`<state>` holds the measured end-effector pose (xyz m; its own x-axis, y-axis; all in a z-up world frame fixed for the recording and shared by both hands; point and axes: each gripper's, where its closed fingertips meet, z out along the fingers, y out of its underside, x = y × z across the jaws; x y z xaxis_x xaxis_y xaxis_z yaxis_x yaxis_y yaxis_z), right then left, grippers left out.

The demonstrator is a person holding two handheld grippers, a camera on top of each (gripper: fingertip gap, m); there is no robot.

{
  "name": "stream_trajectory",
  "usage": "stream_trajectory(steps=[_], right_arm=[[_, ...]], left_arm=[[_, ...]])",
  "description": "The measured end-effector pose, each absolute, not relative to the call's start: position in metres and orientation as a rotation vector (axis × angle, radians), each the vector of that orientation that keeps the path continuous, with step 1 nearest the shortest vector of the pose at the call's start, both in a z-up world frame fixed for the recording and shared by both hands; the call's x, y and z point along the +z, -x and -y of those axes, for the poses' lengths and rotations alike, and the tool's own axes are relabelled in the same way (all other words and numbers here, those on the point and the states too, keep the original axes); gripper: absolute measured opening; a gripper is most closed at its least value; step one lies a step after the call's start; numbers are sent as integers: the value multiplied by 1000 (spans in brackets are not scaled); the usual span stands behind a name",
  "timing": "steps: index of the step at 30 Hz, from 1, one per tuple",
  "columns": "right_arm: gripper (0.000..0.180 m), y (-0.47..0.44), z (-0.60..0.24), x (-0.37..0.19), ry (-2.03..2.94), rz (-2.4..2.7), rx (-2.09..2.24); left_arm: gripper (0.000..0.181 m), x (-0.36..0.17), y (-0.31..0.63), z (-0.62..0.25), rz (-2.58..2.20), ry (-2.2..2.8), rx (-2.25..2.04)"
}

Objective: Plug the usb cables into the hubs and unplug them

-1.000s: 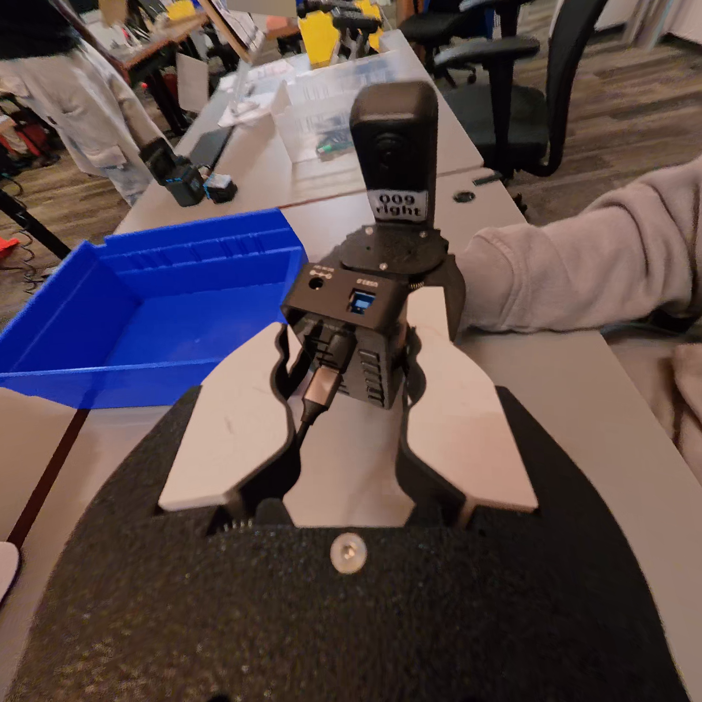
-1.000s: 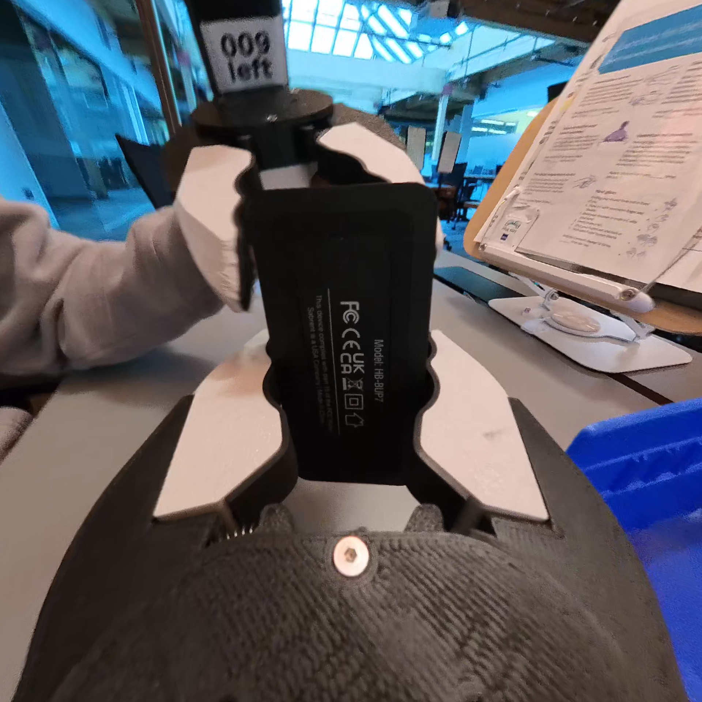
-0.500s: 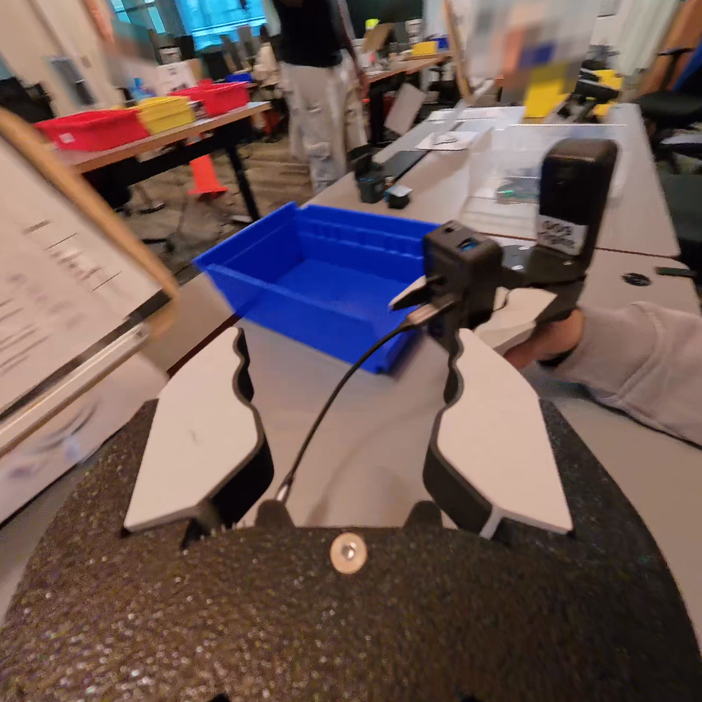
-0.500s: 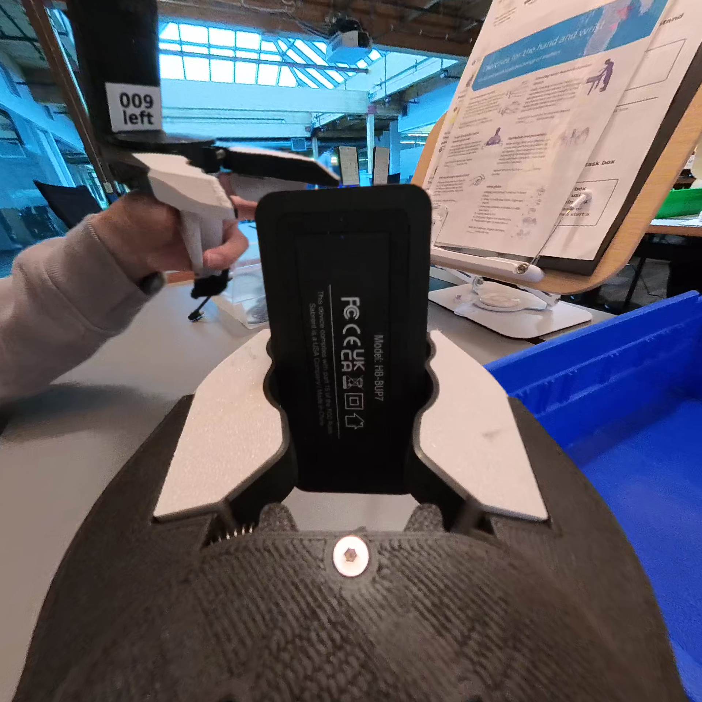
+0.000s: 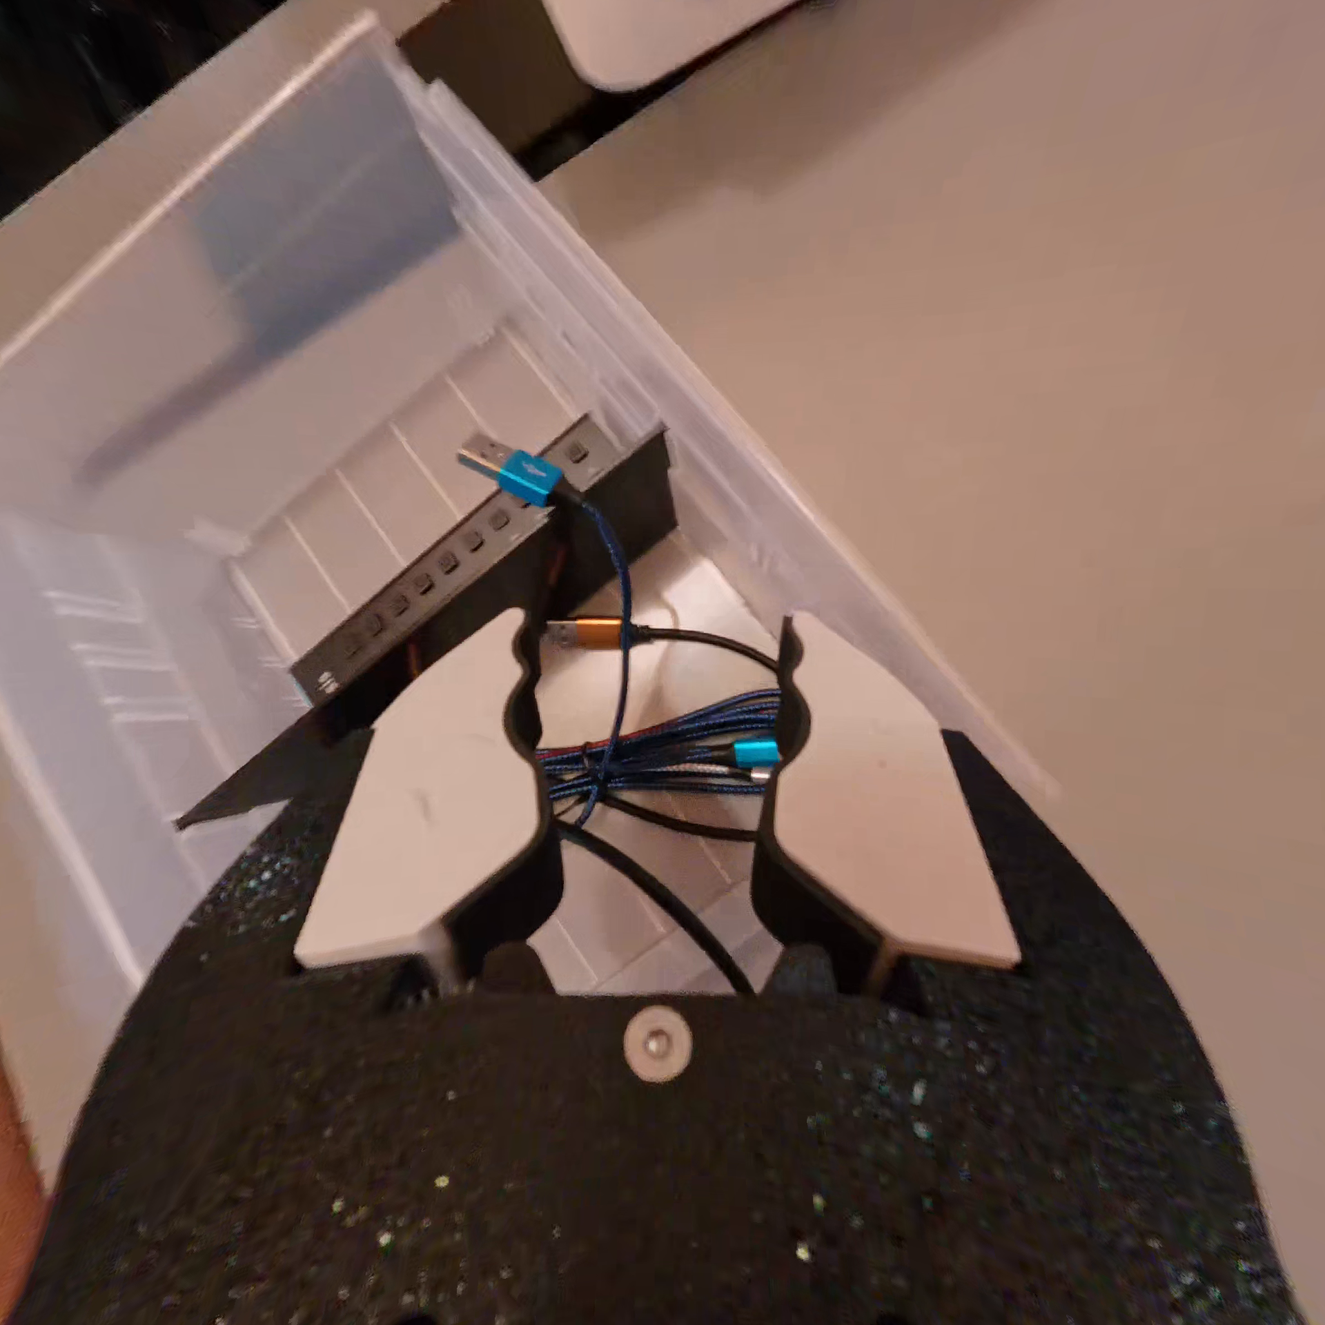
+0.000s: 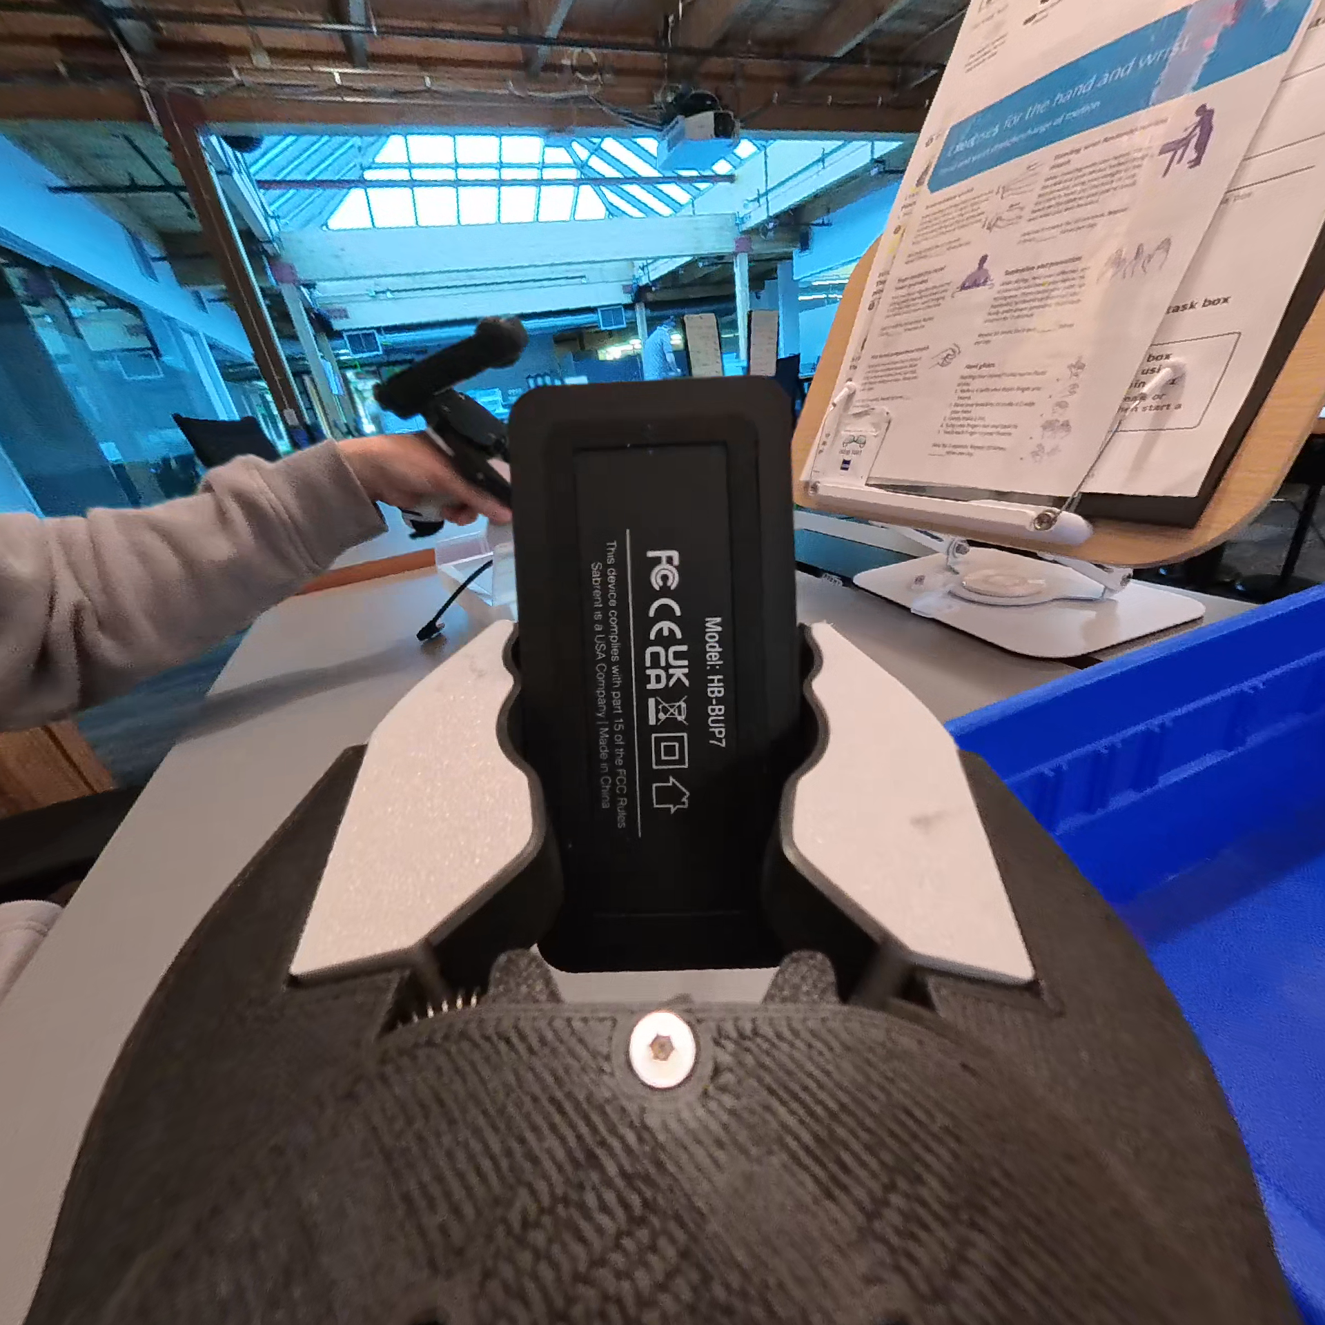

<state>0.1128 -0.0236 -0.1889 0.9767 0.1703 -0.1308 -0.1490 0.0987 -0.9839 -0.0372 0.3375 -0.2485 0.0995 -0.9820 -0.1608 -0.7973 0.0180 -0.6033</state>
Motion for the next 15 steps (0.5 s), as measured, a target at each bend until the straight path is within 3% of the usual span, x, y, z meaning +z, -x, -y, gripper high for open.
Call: stream_trajectory(steps=[1,4,8,13,15], right_arm=[[71,-113,24,-188,1450,20,230],[71,-113,24,-188,1449,16,227],[72,-110,22,-186,1428,12,250],[71,-96,16,-183,1422,60,273],[71,-92,16,-184,1426,78,274]], left_arm=[[63,-246,35,-346,-1667,1832,-343],[58,-195,12,-333,-1441,1650,-377],[49,-134,-31,-214,-1541,1309,-755],[91,-150,-59,-21,-2066,899,-1276],[90,-157,-68,13,-2124,830,-1345]])
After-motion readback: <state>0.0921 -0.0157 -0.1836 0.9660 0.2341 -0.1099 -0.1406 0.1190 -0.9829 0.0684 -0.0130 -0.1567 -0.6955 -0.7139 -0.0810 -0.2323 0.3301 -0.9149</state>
